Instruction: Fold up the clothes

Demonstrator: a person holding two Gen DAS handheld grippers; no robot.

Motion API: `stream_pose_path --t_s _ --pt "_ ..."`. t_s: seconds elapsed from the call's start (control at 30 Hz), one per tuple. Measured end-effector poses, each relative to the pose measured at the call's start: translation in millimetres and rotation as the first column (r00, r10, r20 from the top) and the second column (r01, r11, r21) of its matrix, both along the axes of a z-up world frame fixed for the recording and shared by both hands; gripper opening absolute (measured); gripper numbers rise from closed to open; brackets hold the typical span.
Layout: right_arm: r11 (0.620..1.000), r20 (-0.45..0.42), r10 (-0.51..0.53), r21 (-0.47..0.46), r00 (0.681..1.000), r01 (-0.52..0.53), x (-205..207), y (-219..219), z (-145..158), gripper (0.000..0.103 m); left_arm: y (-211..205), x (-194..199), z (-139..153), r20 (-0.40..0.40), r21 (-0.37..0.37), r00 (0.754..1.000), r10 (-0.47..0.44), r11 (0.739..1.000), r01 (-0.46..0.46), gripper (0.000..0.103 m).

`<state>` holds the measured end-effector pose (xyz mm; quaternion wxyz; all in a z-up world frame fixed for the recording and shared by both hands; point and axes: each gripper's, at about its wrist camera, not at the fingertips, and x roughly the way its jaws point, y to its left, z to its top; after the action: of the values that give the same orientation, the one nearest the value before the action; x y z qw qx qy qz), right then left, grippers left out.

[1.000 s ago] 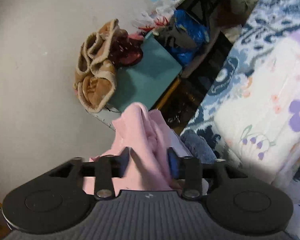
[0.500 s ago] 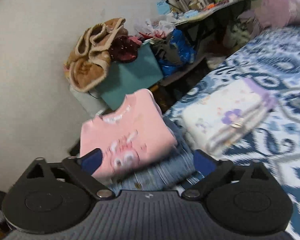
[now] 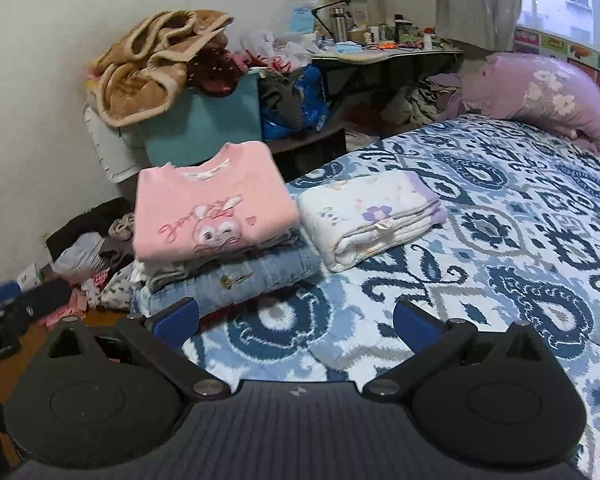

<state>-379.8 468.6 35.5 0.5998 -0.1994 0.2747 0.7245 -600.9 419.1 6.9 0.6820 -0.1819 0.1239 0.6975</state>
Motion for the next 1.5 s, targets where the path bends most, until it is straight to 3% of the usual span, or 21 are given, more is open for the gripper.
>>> stream_pose_path --t_s 0.1,0.33,0.63,0.73,1.5 --pt "1.0 0.018 0.011 0.011 1.0 -0.011 -11 -9 8 0.103 -6 5 12 -0.066 -0.006 0.998 -0.016 1.0 0.016 0.103" --pt "0.999 0.01 0.027 0.035 1.0 -0.027 -23 -22 24 0.103 -12 12 26 -0.136 -0.017 0.99 0.033 0.999 -0.035 0.103" --pt "0.999 0.01 0.027 0.042 1.0 -0.027 -25 -29 31 0.103 -8 10 25 -0.051 -0.067 0.999 0.003 0.998 -0.007 0.103" --pt "0.999 0.008 0.025 0.043 1.0 -0.026 -24 -30 31 0.103 -8 12 25 -0.079 -0.061 0.997 0.021 0.998 -0.026 0.103" --pt "0.999 0.001 0.023 0.026 1.0 -0.023 -39 -22 25 0.103 1 -3 24 -0.07 -0.077 0.998 0.005 0.997 -0.01 0.103"
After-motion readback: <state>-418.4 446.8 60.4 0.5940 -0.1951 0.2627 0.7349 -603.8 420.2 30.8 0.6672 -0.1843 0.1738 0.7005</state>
